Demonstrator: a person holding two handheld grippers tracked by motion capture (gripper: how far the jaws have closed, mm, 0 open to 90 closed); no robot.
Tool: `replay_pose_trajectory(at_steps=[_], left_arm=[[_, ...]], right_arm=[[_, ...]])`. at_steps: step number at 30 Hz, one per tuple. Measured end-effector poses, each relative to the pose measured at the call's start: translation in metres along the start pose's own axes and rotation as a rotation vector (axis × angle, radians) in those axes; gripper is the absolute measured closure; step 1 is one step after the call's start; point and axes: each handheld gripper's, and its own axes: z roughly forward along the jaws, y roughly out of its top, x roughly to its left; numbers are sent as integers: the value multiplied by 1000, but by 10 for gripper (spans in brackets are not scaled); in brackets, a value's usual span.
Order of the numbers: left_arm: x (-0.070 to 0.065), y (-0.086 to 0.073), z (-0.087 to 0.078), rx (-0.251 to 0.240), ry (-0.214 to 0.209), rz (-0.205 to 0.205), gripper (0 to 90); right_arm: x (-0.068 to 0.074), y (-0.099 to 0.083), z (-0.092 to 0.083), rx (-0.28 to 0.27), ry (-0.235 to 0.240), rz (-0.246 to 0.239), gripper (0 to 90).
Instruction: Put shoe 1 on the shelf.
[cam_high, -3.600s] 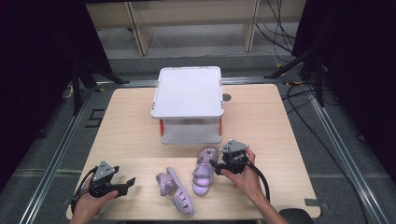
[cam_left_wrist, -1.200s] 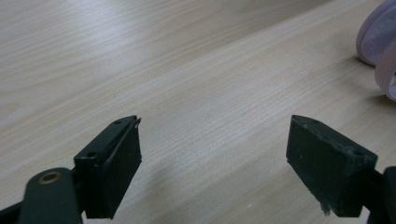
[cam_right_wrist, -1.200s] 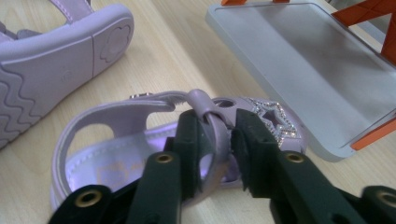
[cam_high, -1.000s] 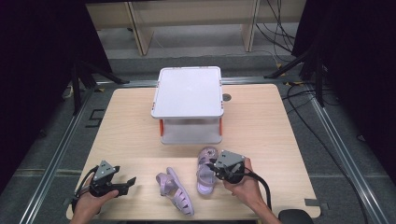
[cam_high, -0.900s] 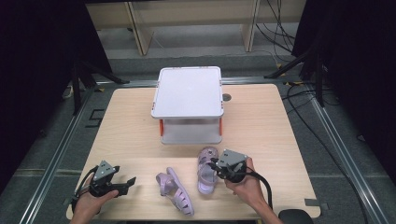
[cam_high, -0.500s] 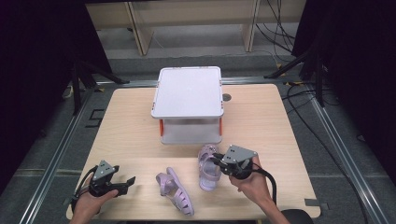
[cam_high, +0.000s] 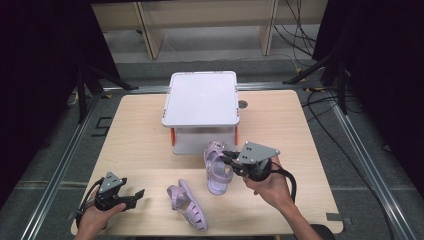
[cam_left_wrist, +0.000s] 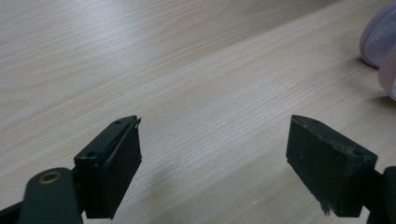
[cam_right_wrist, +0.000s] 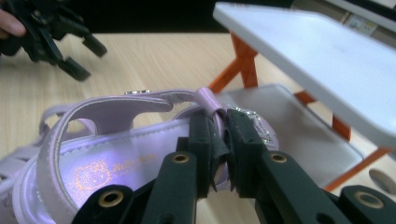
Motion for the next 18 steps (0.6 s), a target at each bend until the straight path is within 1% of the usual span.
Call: replay_pose_trajectory(at_steps=[2,3,4,5,6,7,8,9,10,11,13,14,15,16,17,18], left_arm=[[0,0,0,-3,-7,1,175],[-1,0,1,-9,-6,-12,175],[-1,0,0,-7,-3,-13,175],[-1,0,0,-6,-2,-9,175],[-1,0,0,1,-1,-13,175],[-1,0,0,1,-1,-13,175],[0,0,1,-3,-3,2,175],[0,0,1,-3,-3,2,175],[-1,0,1,-5,-2,-18,175],[1,0,1,7,2,7,175],[1,0,1,6,0,16,175],[0,0,0,3,1,-3,175],[0,0,0,3,1,-3,175],[-1,0,1,-7,-3,-23,175],[-1,0,1,-4,-3,-22,175],[1,0,1,-6,-6,-2,175]], right_arm=[[0,3,0,-5,5,2,811],[-2,12,-1,-23,24,1,811],[-2,12,-1,-23,24,1,811],[-4,21,-1,-32,26,-15,811],[-4,24,-1,-35,27,-14,812],[-4,24,-1,-35,27,-14,812],[-5,35,-1,-38,24,-35,812],[-5,35,-1,-38,24,-35,812],[-5,38,-1,-41,21,-39,811],[-7,44,0,-46,23,-42,812],[-11,52,2,-52,18,-48,812],[-16,61,4,-62,13,-61,812],[-16,61,4,-62,13,-61,812],[-17,64,5,-67,14,-58,812],[-20,70,7,-72,8,-63,812],[-22,74,8,-75,2,-62,813]])
